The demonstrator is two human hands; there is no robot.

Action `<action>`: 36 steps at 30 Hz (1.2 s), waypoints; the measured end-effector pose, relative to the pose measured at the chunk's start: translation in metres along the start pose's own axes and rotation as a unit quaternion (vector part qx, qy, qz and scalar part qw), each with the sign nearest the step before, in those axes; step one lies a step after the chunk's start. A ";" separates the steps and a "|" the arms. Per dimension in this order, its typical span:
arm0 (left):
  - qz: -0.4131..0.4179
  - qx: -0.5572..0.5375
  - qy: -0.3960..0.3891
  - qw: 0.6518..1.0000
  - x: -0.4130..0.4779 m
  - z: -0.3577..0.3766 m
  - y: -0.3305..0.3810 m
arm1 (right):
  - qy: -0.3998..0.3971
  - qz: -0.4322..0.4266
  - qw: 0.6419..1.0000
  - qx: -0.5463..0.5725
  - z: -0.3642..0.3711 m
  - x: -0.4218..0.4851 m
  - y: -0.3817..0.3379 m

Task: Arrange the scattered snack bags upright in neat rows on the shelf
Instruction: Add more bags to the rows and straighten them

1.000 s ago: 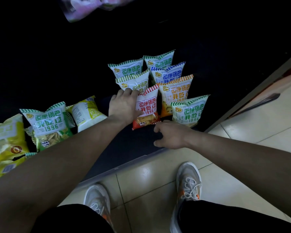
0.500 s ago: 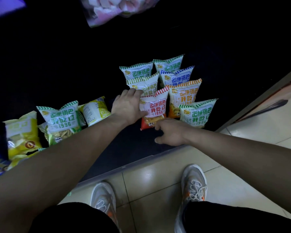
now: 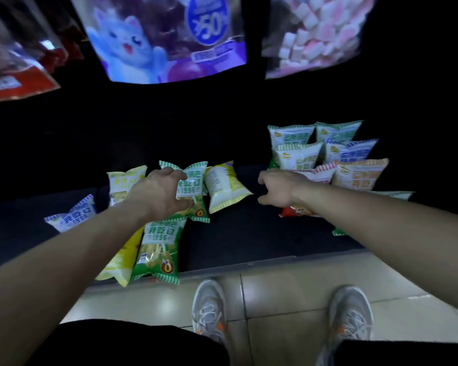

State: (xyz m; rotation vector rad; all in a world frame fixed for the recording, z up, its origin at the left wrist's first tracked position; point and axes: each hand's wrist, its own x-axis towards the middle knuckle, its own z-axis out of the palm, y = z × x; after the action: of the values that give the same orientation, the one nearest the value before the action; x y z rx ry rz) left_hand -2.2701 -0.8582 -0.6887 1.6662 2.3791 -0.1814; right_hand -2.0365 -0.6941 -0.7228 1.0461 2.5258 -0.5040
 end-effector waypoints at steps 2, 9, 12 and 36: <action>-0.018 -0.033 0.005 0.999 -0.005 0.011 -0.018 | 0.006 0.008 1.000 0.022 0.010 0.020 -0.015; -0.091 -0.102 0.026 0.990 0.005 0.035 -0.086 | 0.090 0.011 0.979 0.181 0.067 0.096 -0.105; -0.100 -0.124 0.023 0.987 0.007 0.046 -0.100 | 0.119 0.035 0.957 0.262 0.083 0.116 -0.144; -0.094 -0.190 0.090 0.973 0.008 0.033 -0.085 | 0.154 -0.003 0.924 0.350 0.060 0.088 -0.126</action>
State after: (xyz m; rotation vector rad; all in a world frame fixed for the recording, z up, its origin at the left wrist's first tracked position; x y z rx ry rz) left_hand -2.3484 -0.8880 -0.7253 1.3295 2.4998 0.3864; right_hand -2.1746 -0.7520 -0.7916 1.4442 2.6637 -1.4165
